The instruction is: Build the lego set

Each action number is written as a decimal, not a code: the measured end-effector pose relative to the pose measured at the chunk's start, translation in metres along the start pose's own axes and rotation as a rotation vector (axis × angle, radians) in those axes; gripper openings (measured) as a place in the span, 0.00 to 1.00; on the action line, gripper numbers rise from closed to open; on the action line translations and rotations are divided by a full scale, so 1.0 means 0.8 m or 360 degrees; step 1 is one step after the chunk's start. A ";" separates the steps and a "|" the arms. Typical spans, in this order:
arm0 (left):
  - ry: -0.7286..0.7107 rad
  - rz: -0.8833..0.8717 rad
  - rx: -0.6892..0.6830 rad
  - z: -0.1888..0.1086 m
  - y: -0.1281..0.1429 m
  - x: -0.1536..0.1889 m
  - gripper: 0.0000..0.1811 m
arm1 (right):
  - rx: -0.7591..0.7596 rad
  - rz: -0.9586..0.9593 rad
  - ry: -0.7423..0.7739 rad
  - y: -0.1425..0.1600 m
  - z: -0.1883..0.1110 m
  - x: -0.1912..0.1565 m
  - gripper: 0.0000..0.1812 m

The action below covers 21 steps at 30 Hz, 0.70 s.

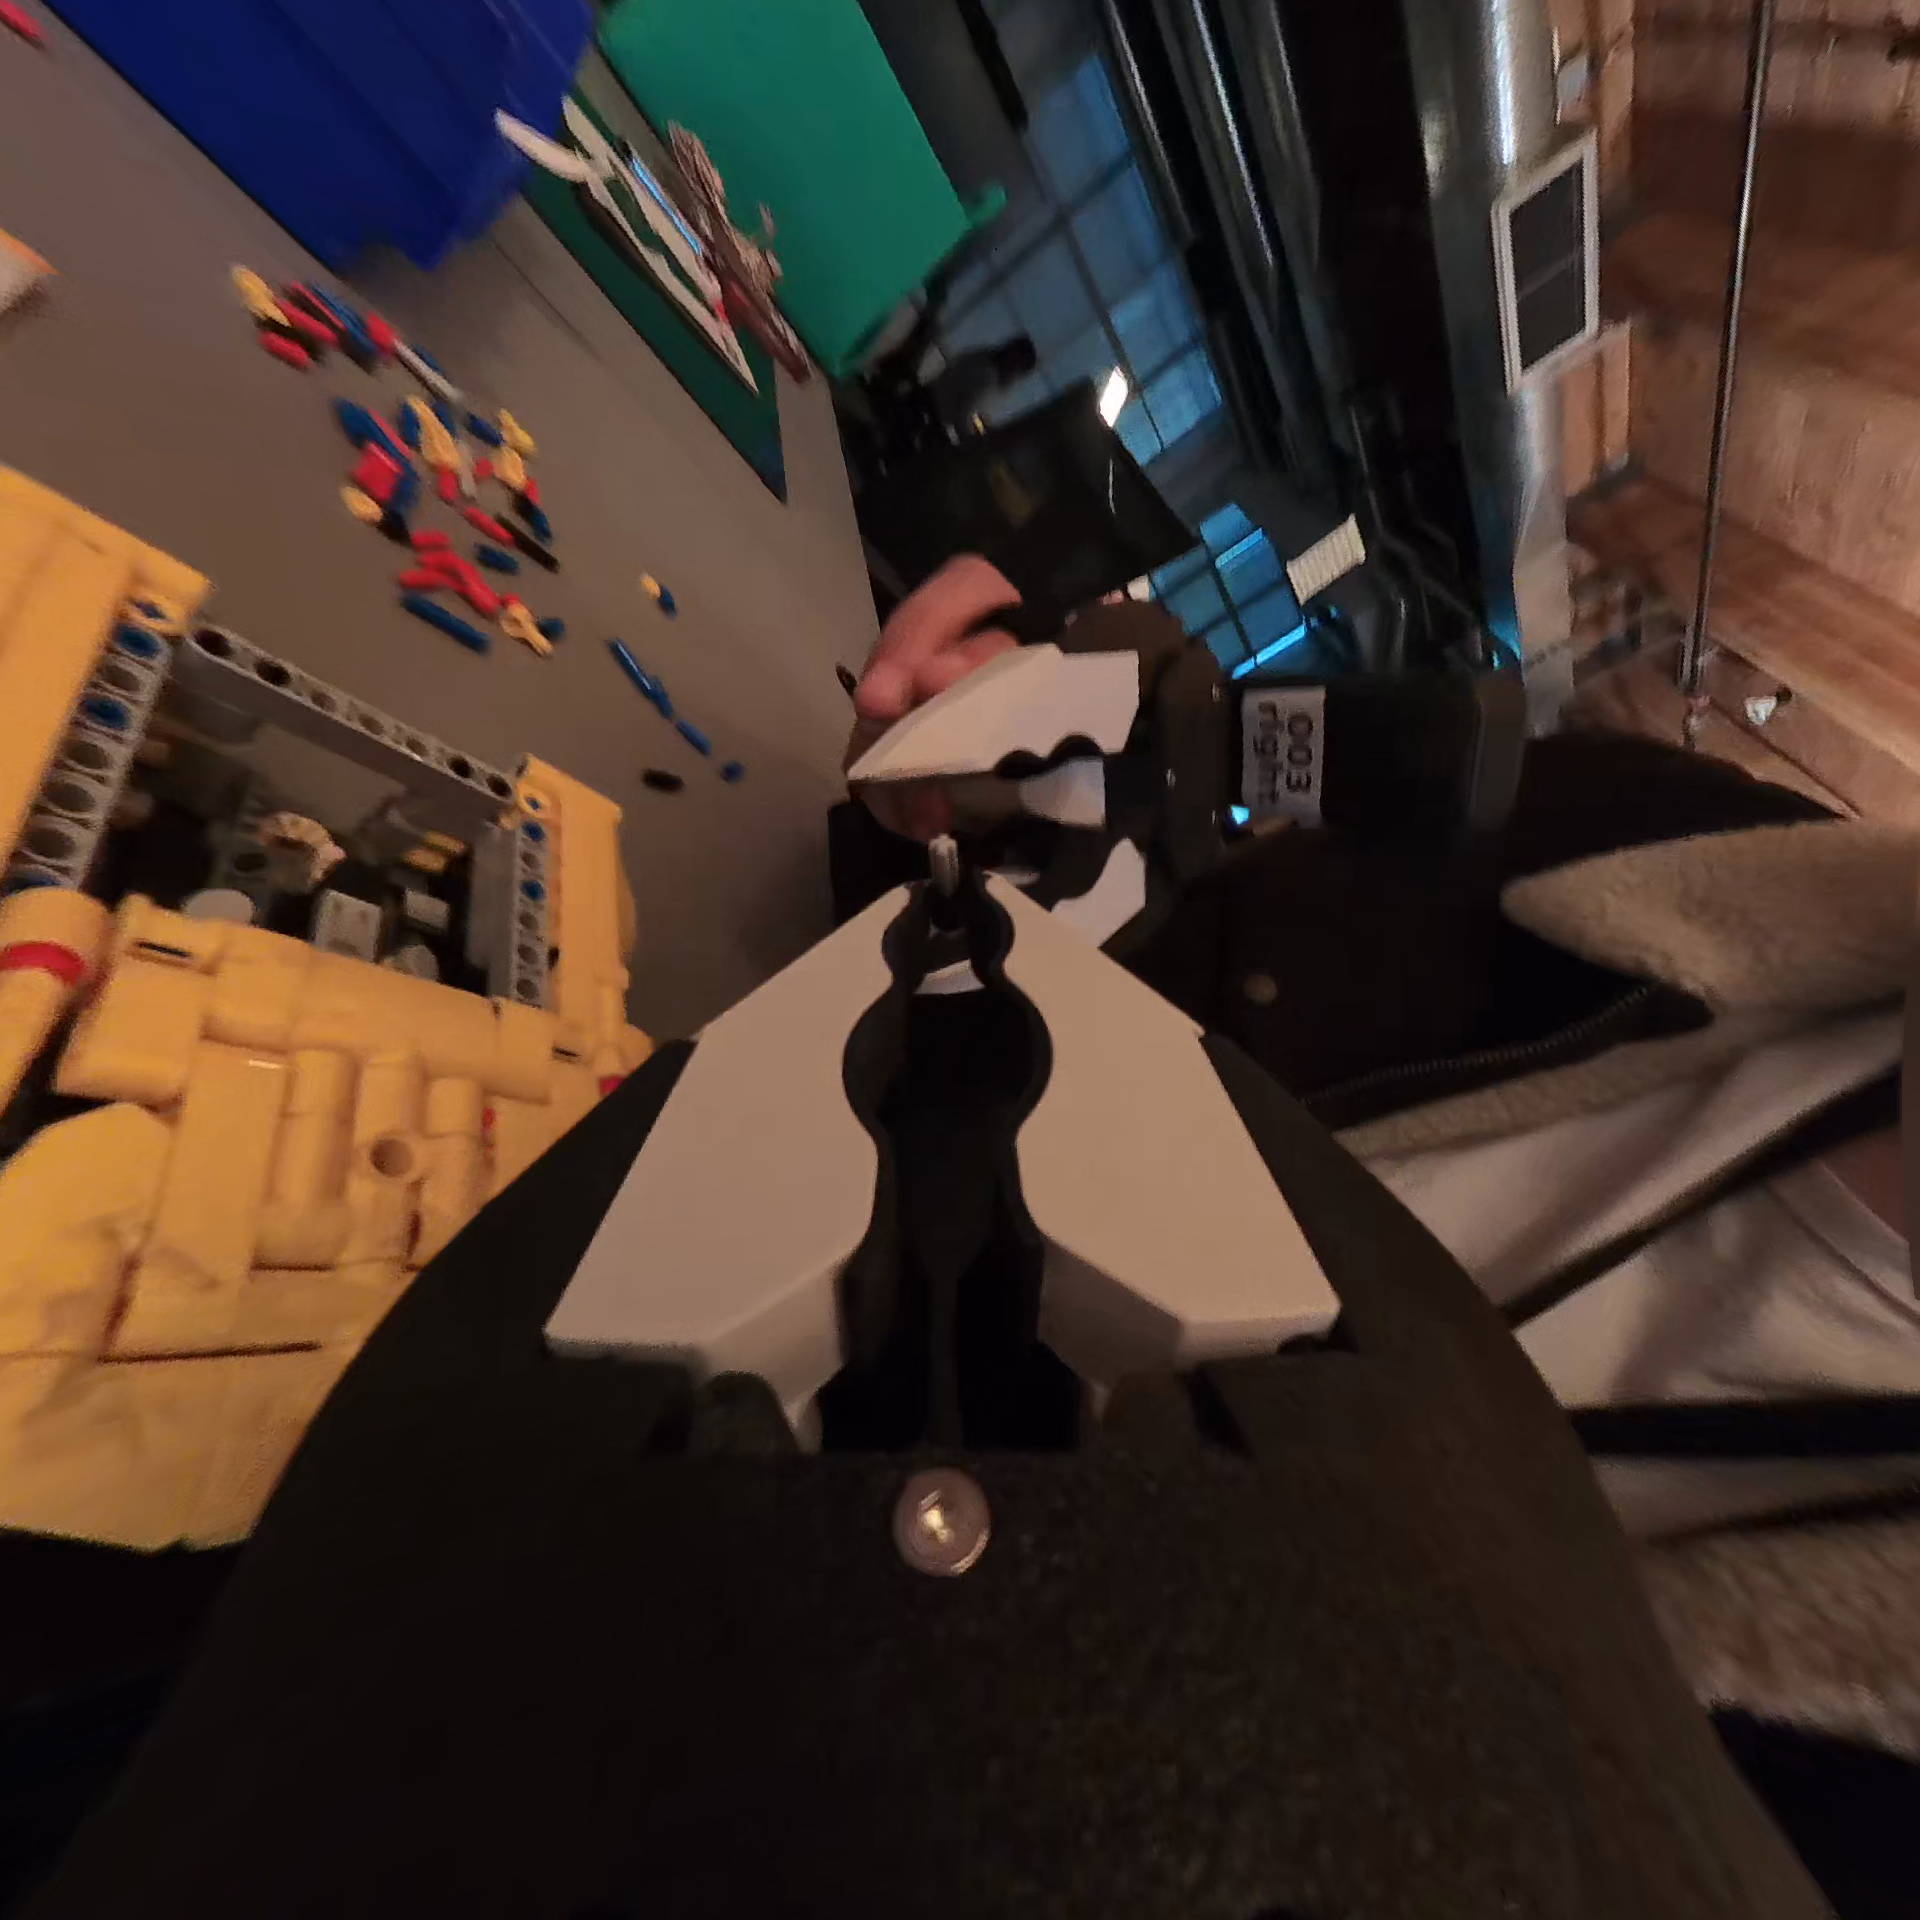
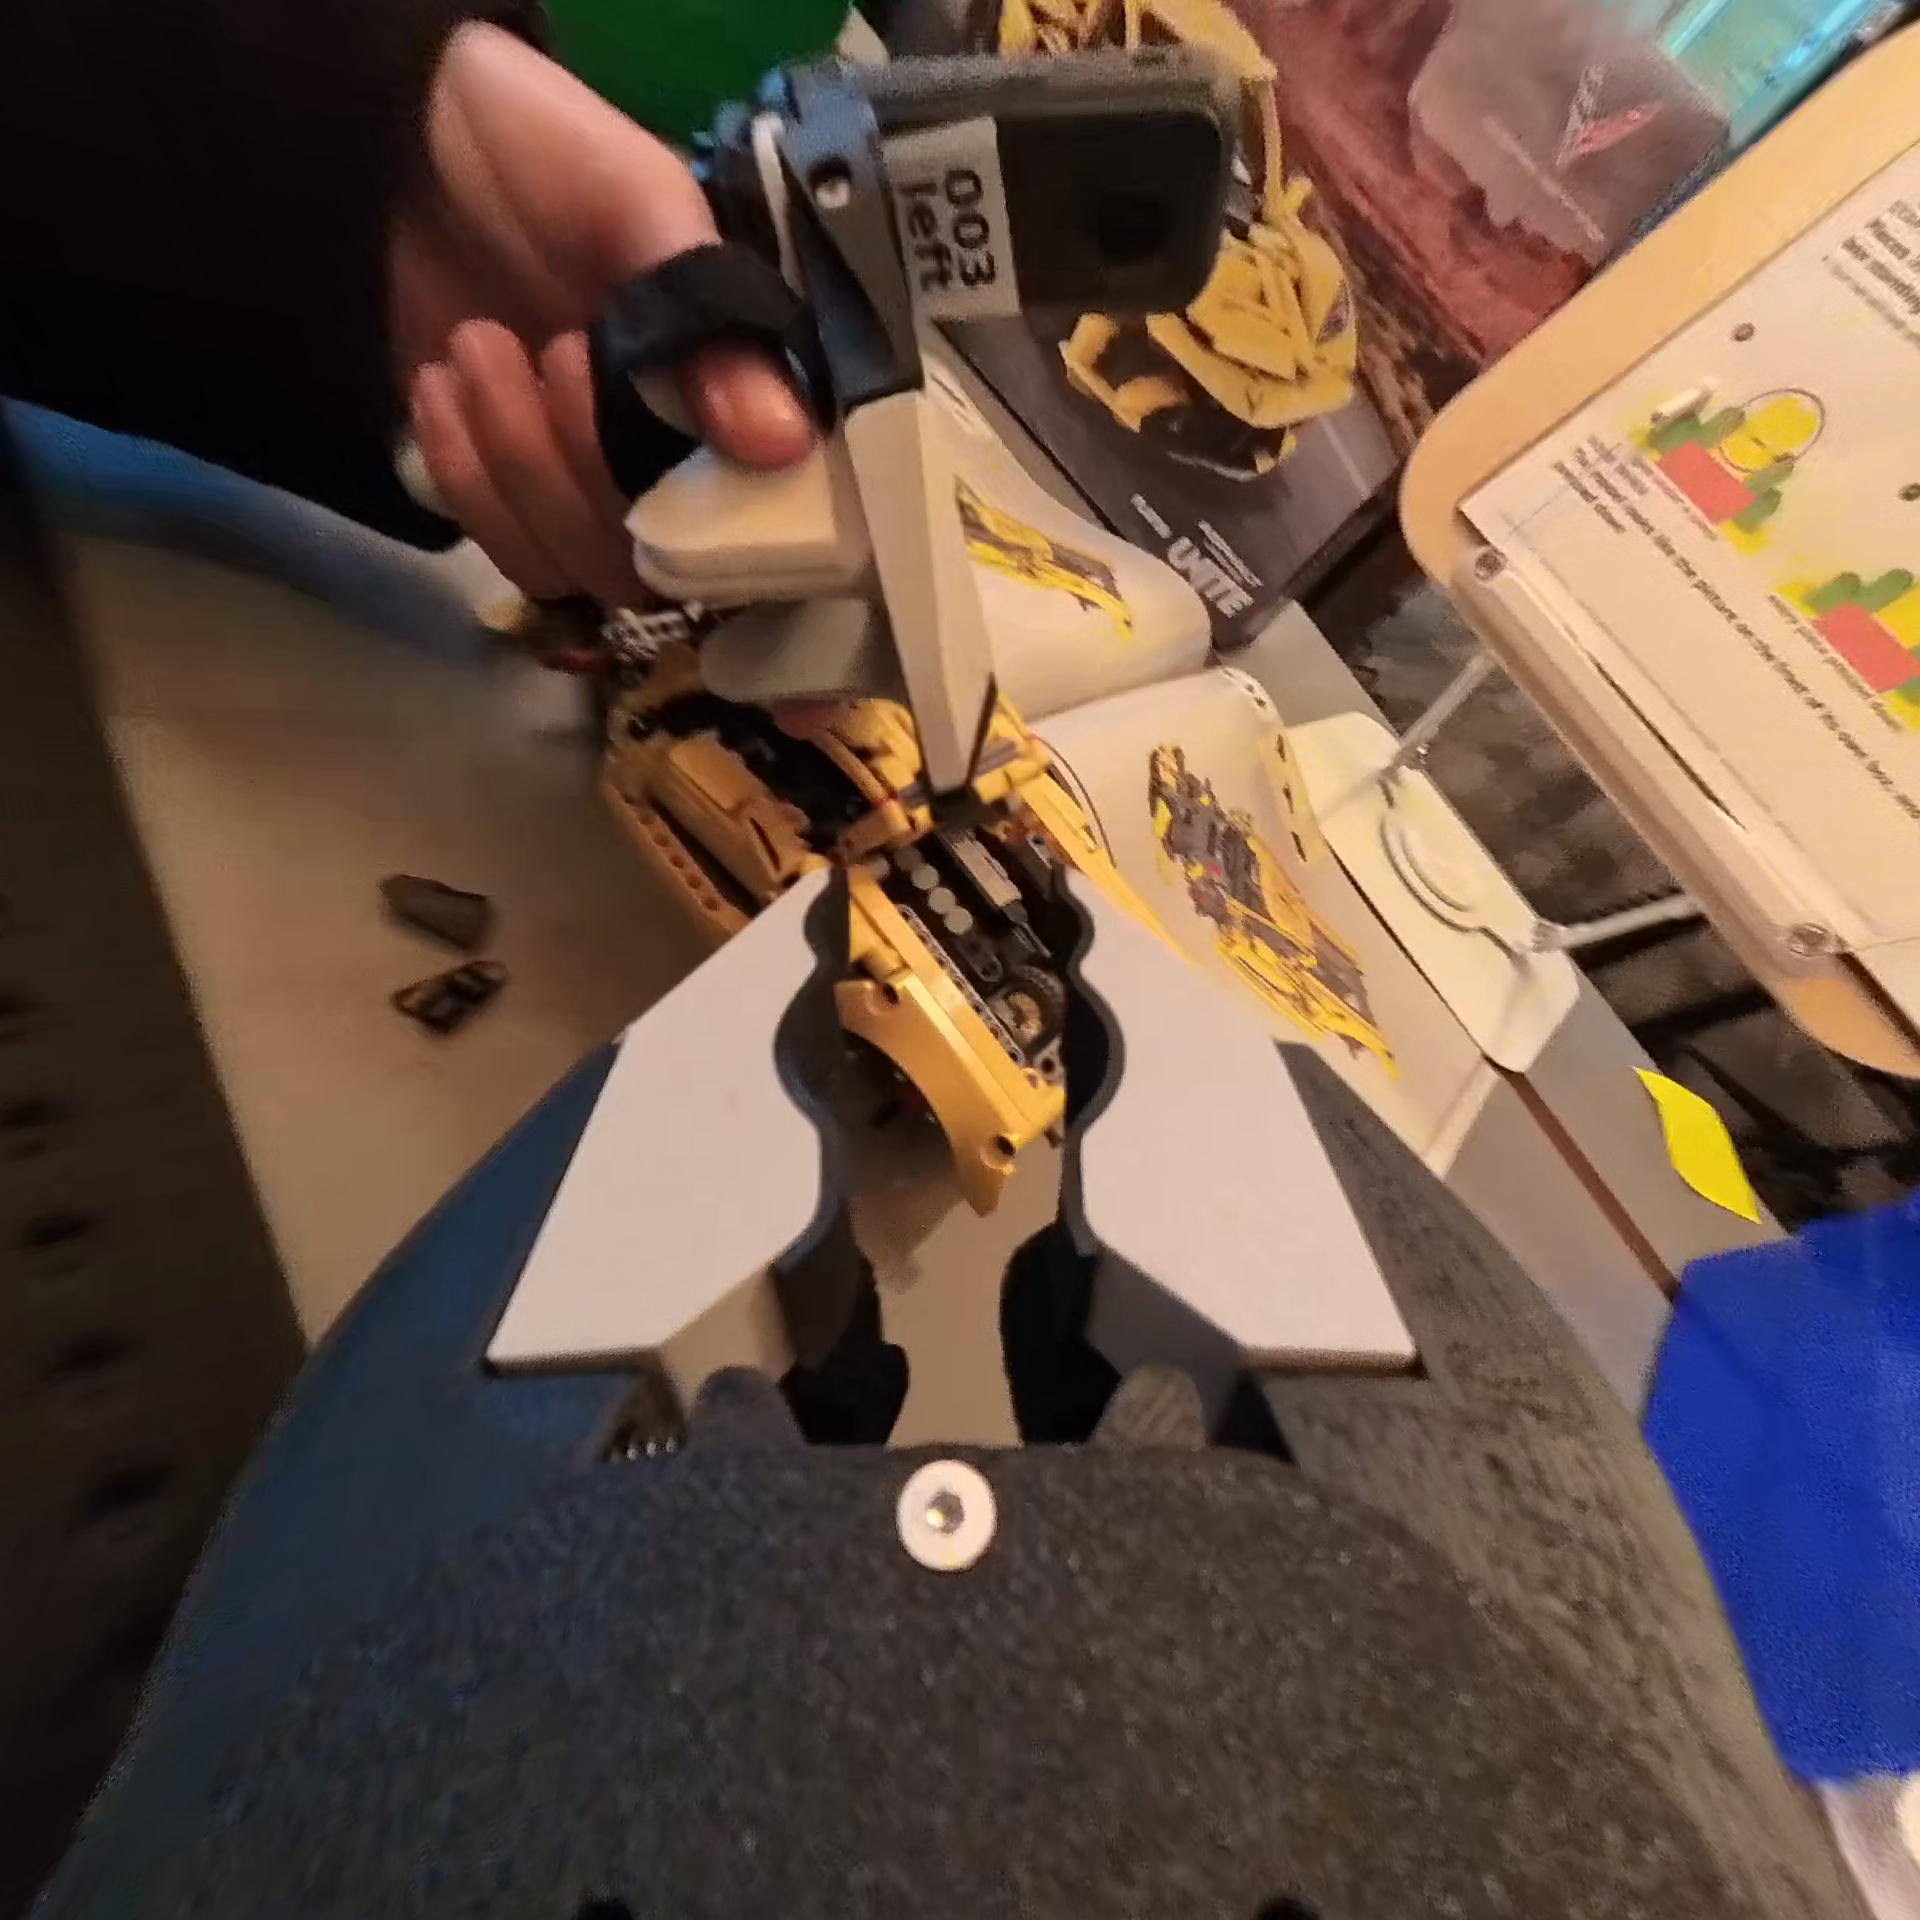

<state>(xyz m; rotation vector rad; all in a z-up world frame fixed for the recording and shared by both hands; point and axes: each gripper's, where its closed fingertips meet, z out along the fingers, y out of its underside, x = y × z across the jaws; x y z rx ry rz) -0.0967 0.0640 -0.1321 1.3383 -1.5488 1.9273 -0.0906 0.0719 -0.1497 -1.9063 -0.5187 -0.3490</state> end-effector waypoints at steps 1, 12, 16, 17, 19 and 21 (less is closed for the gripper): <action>0.0019 0.0002 -0.0065 0.001 0.008 0.004 0.04 | 0.0048 0.0022 -0.0056 -0.005 -0.003 -0.006 0.21; 0.0169 -0.0058 -0.0348 0.010 0.048 0.022 0.03 | 0.0175 -0.0022 -0.0342 -0.022 -0.019 -0.045 0.12; 0.0127 -0.0061 -0.0435 0.010 0.061 0.016 0.04 | 0.0098 -0.0094 -0.0365 -0.016 -0.018 -0.053 0.14; 0.0100 -0.0053 -0.0462 0.010 0.065 0.012 0.04 | 0.0058 -0.0135 -0.0359 -0.013 -0.016 -0.056 0.14; 0.0067 -0.0039 -0.0496 0.011 0.069 0.010 0.04 | -0.0003 -0.0207 -0.0350 -0.009 -0.014 -0.061 0.13; 0.0045 -0.0015 -0.0537 0.012 0.075 0.009 0.04 | -0.0094 -0.0273 -0.0354 0.000 -0.011 -0.066 0.12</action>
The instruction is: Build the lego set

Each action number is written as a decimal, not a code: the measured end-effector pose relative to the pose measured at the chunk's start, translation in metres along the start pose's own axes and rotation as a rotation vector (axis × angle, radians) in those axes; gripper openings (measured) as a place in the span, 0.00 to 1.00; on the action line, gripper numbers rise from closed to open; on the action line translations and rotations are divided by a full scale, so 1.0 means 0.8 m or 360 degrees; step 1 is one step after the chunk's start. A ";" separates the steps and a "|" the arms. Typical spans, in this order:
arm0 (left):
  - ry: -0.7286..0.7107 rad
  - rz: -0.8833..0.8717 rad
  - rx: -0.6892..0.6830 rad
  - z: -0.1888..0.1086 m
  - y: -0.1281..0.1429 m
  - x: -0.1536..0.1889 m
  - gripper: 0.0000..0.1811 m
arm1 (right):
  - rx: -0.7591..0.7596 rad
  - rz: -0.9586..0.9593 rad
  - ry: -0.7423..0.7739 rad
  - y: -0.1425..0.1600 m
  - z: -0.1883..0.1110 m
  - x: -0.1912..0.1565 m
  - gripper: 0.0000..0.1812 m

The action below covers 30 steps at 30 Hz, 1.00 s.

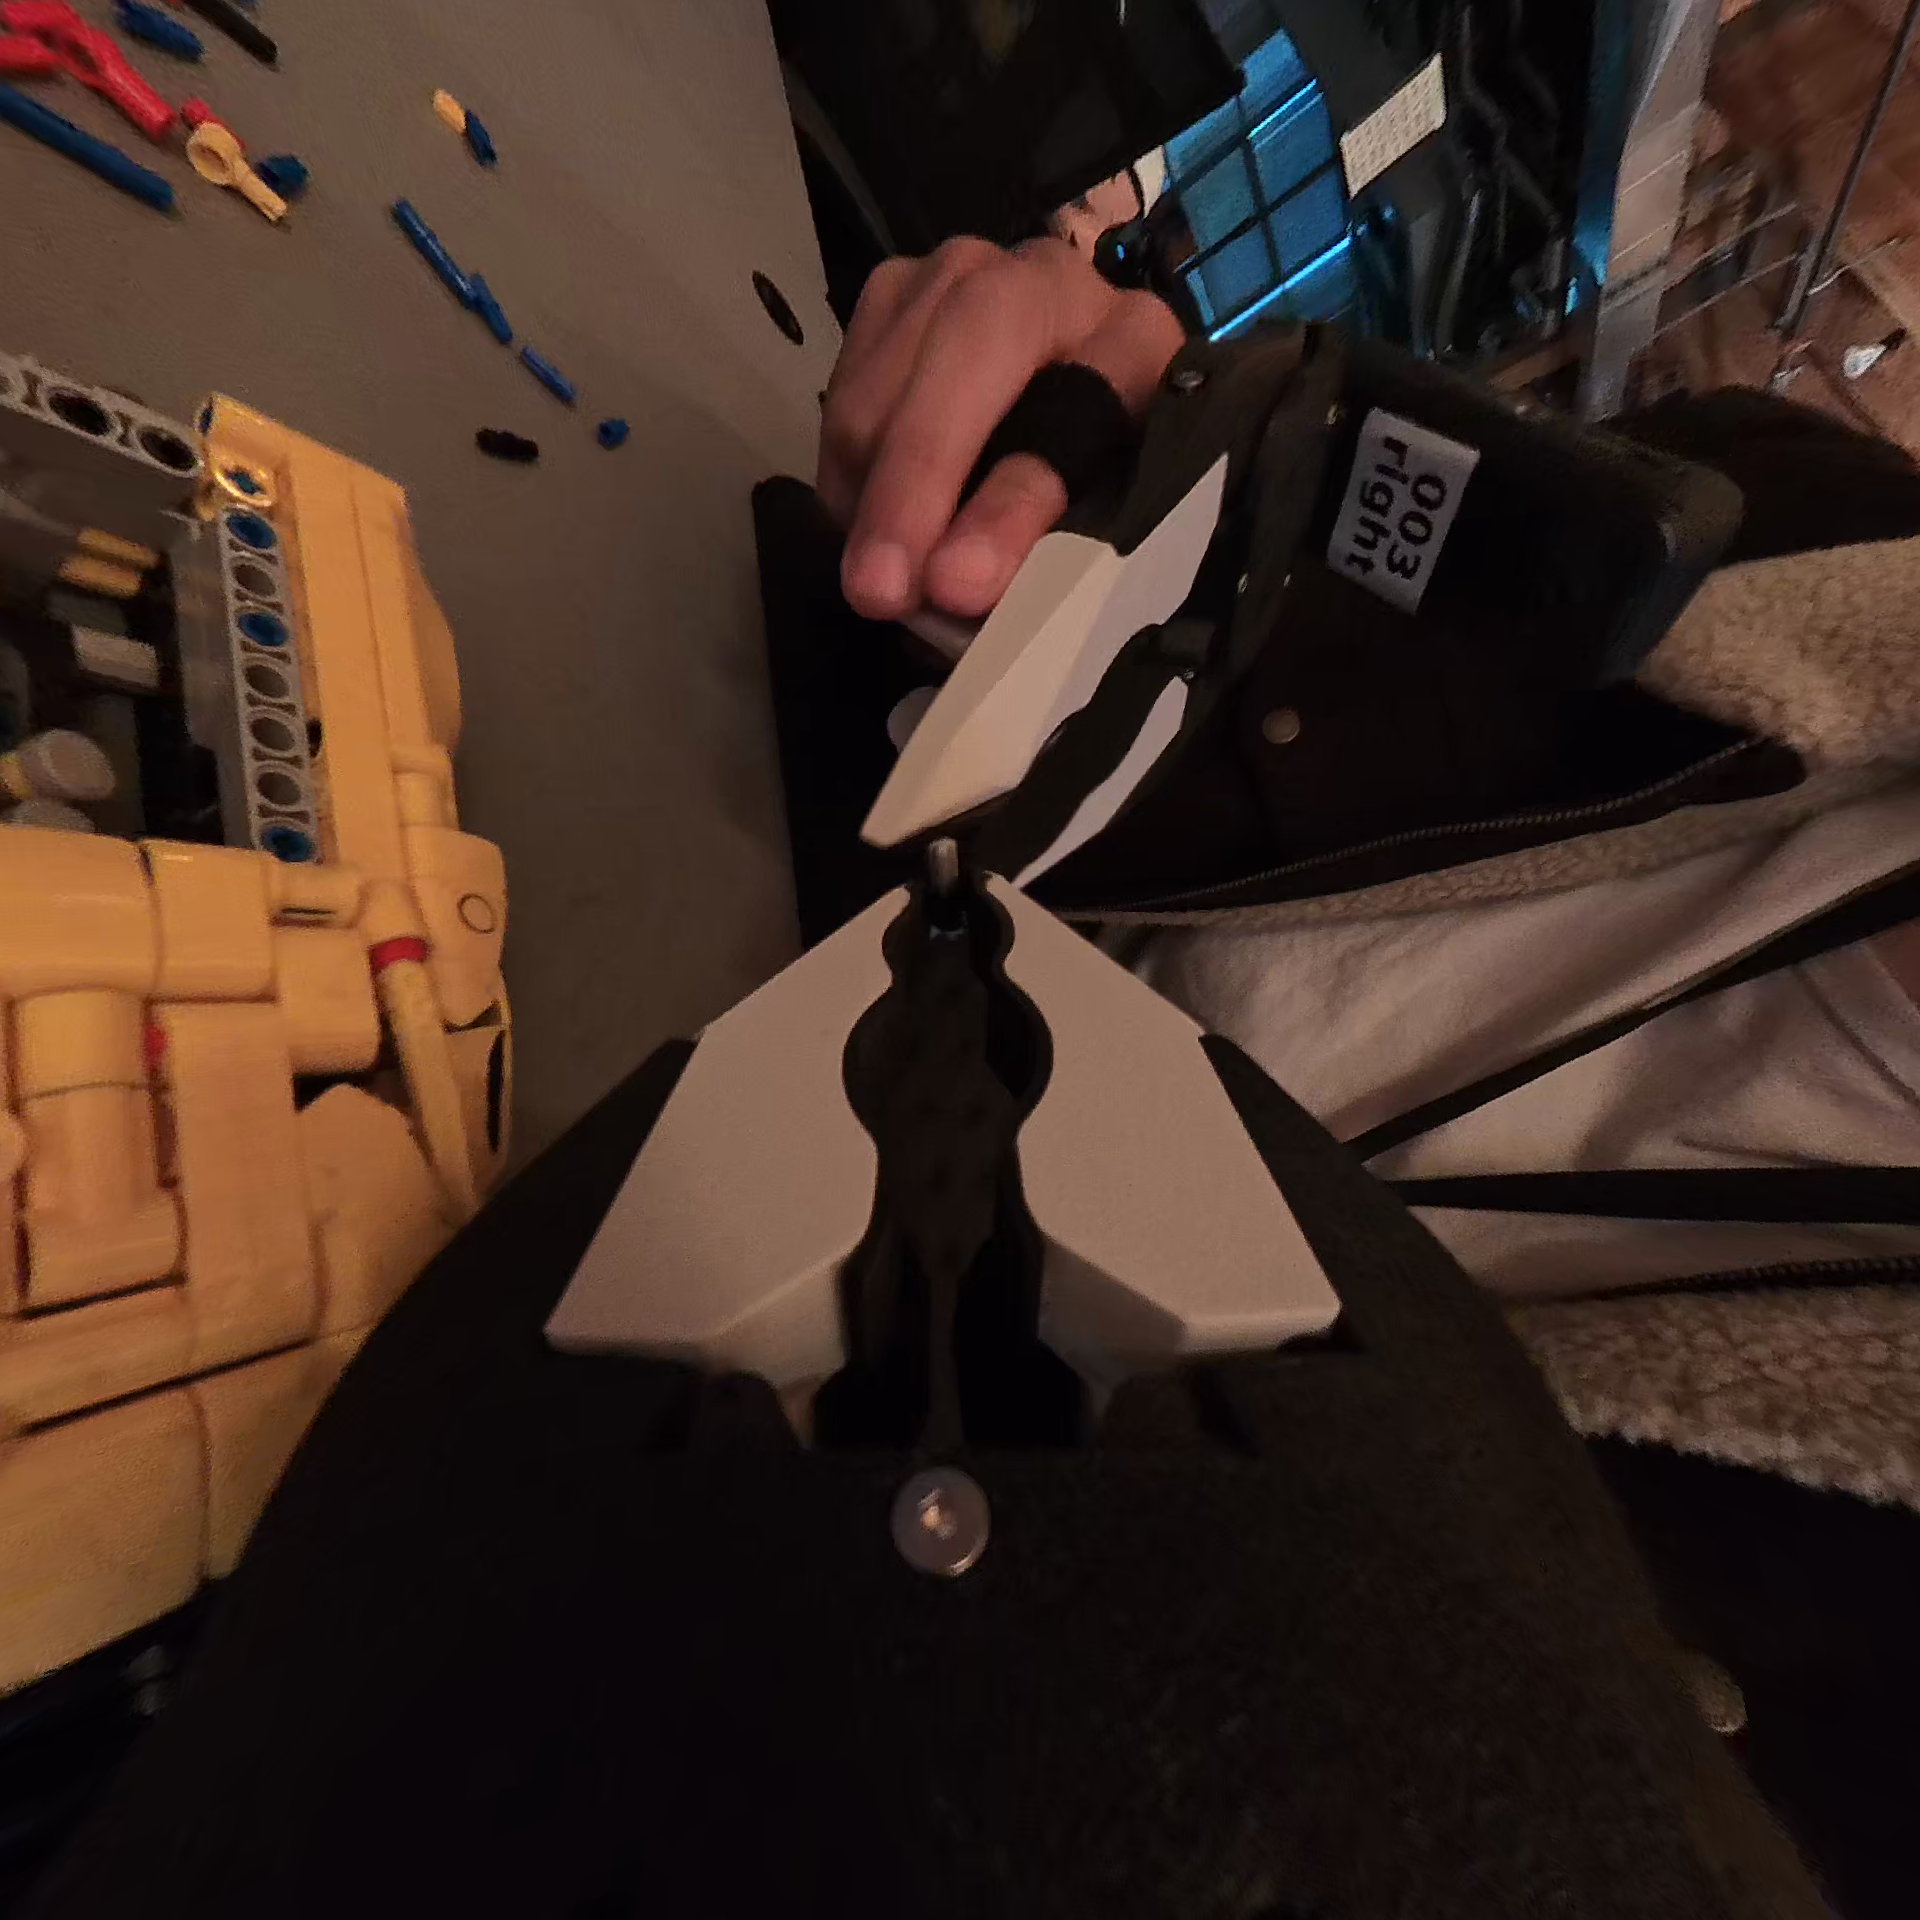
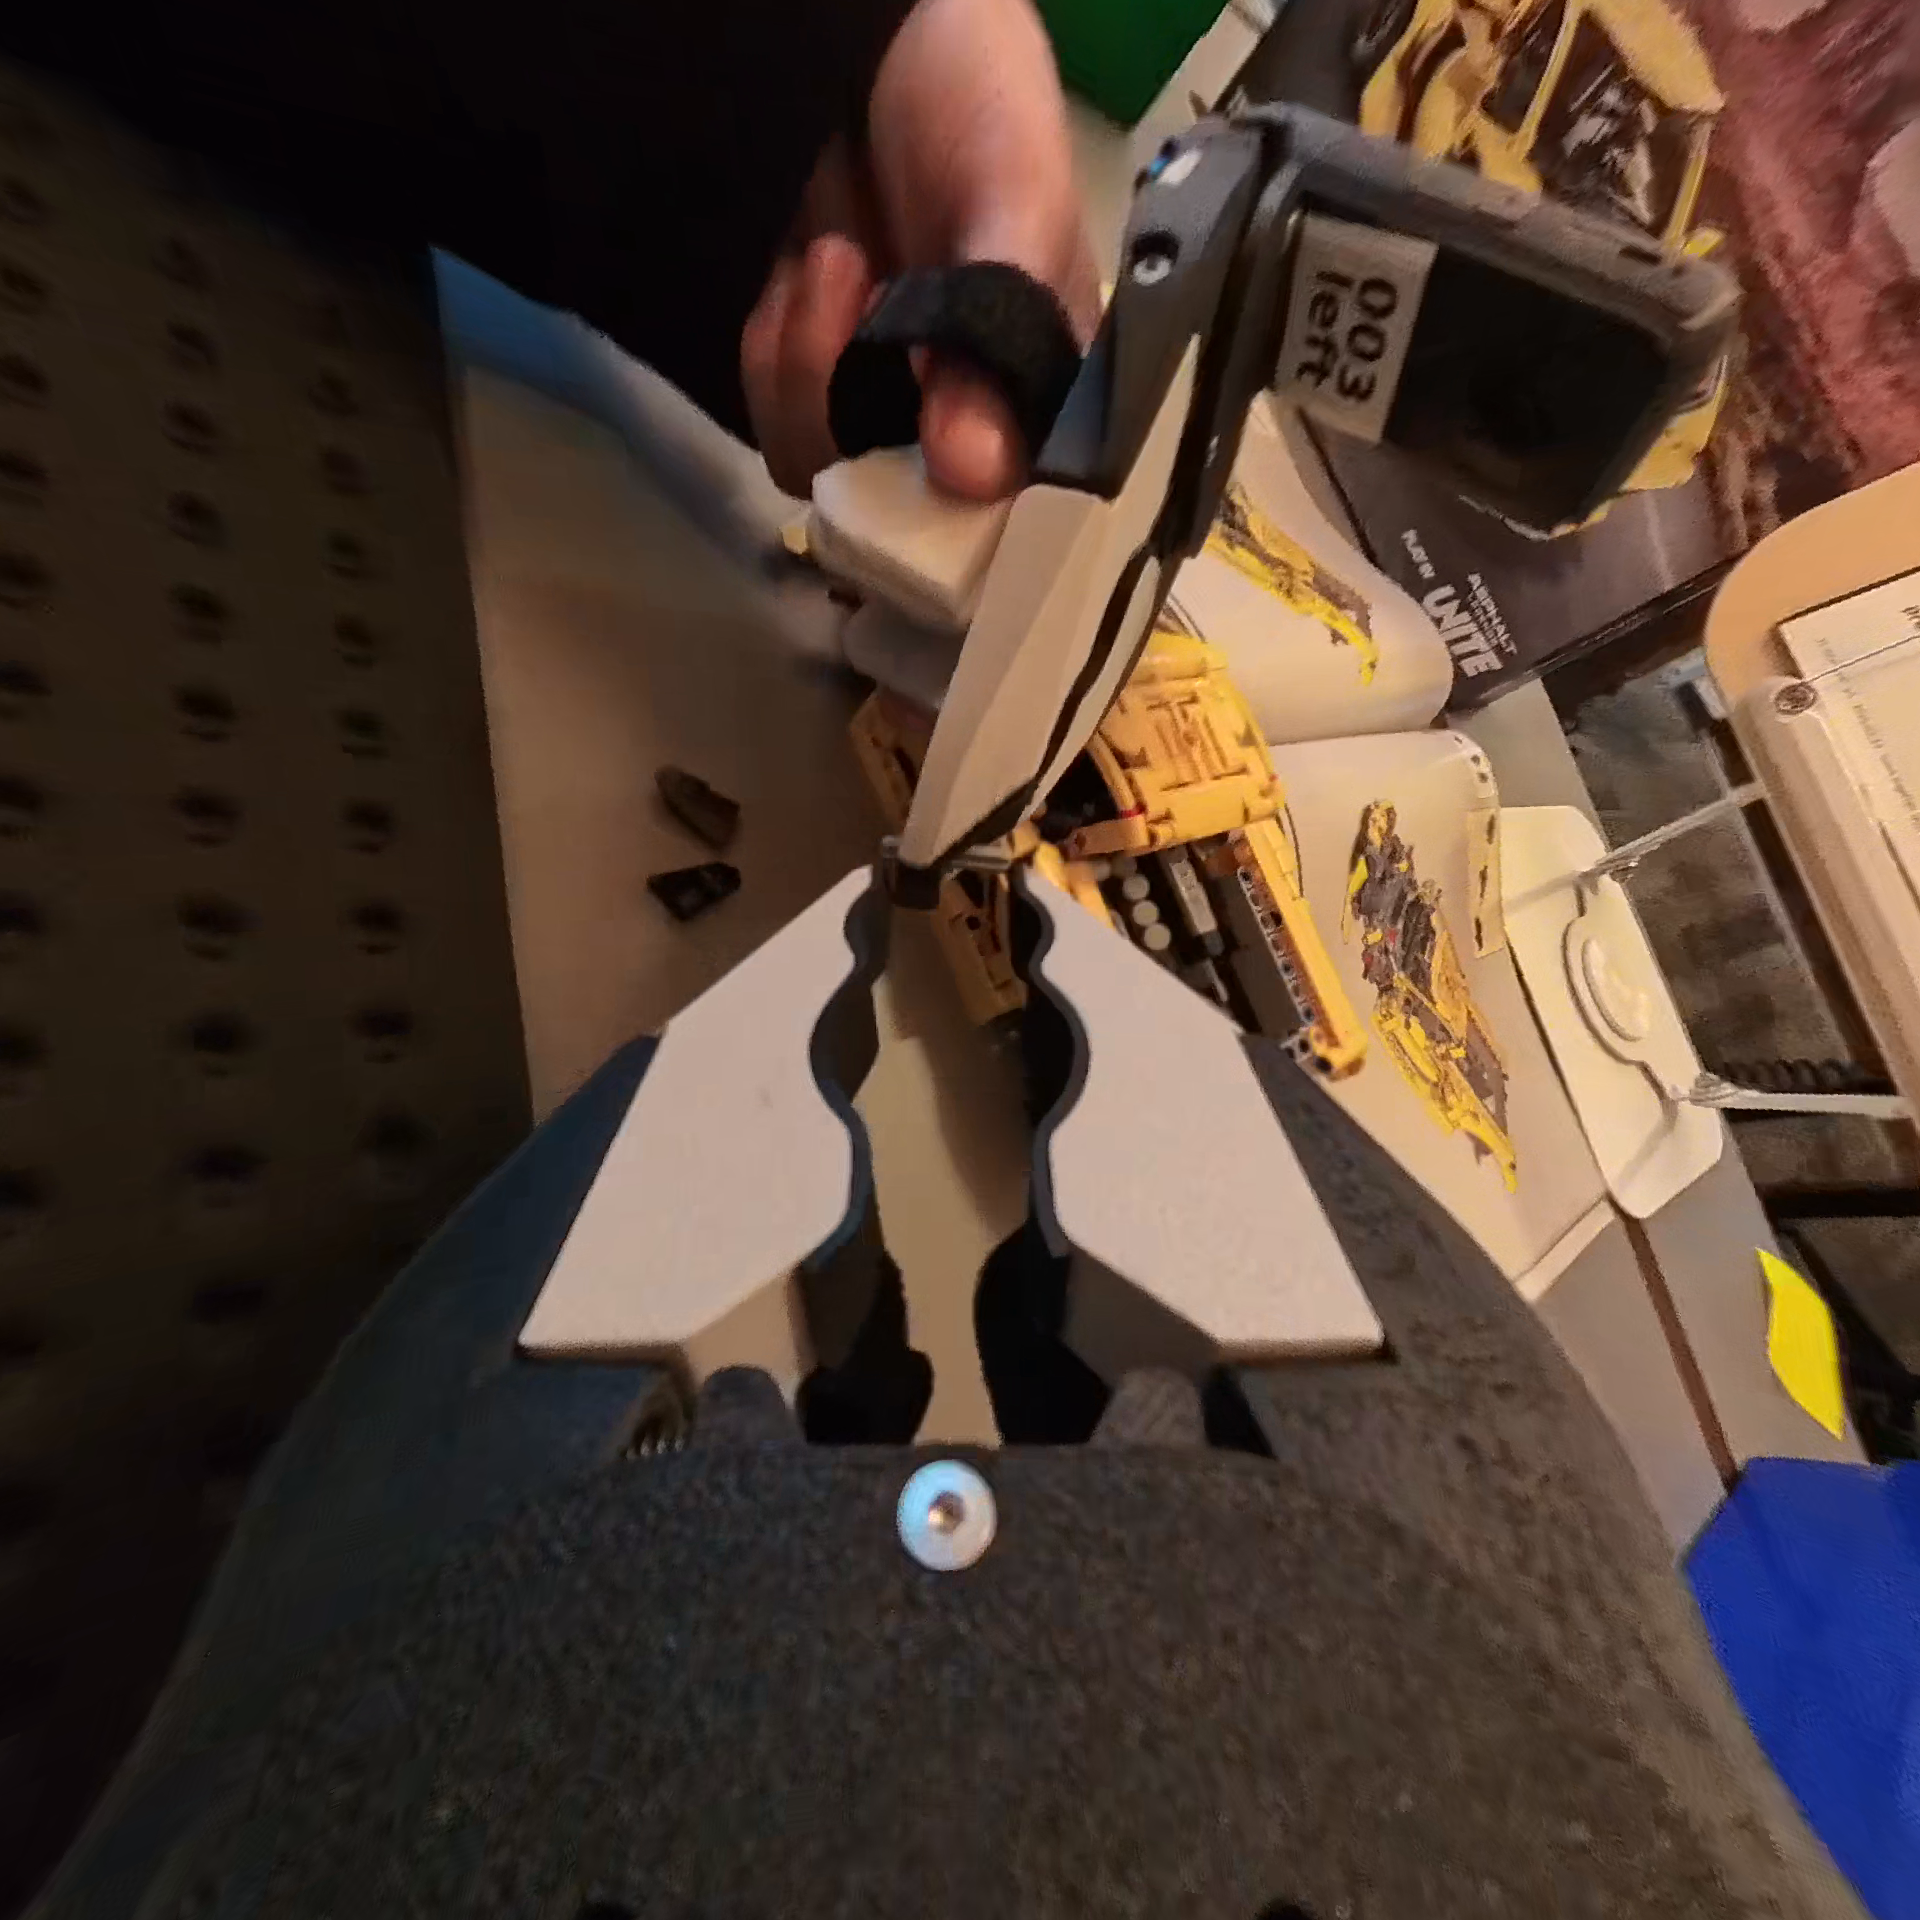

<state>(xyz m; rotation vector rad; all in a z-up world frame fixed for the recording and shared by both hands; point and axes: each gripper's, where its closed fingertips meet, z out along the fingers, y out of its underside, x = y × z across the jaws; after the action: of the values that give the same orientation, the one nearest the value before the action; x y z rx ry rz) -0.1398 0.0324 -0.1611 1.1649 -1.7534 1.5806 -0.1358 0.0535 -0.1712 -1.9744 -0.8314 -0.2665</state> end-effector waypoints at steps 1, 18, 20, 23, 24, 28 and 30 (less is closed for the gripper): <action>-0.0013 0.0000 -0.0015 0.001 0.002 -0.001 0.04 | -0.0023 -0.0027 0.0014 0.002 0.001 -0.001 0.11; -0.0150 0.0016 0.0005 -0.005 -0.002 -0.018 0.04 | -0.0216 -0.0047 0.0088 0.018 0.011 0.007 0.11; -0.0133 0.0013 0.0002 -0.006 -0.002 -0.016 0.04 | -0.0176 -0.0051 0.0085 0.013 0.006 0.007 0.15; -0.0086 0.0026 -0.0058 -0.003 0.007 -0.009 0.03 | -0.0095 -0.0091 0.0064 0.000 0.002 0.001 0.14; -0.0088 0.0035 -0.0083 -0.001 0.011 -0.010 0.04 | -0.0108 -0.0090 0.0035 0.000 0.003 -0.004 0.14; -0.0069 0.0058 -0.0176 0.005 0.023 -0.008 0.04 | -0.0110 -0.0095 -0.0072 0.000 0.006 -0.023 0.12; -0.0065 0.0052 -0.0165 0.005 0.021 -0.007 0.03 | -0.0119 -0.0089 -0.0068 0.000 0.005 -0.021 0.12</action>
<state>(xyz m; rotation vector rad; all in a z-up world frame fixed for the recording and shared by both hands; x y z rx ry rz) -0.1505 0.0292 -0.1759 1.1314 -1.8664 1.4751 -0.1489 0.0496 -0.1818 -2.0346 -0.9167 -0.2928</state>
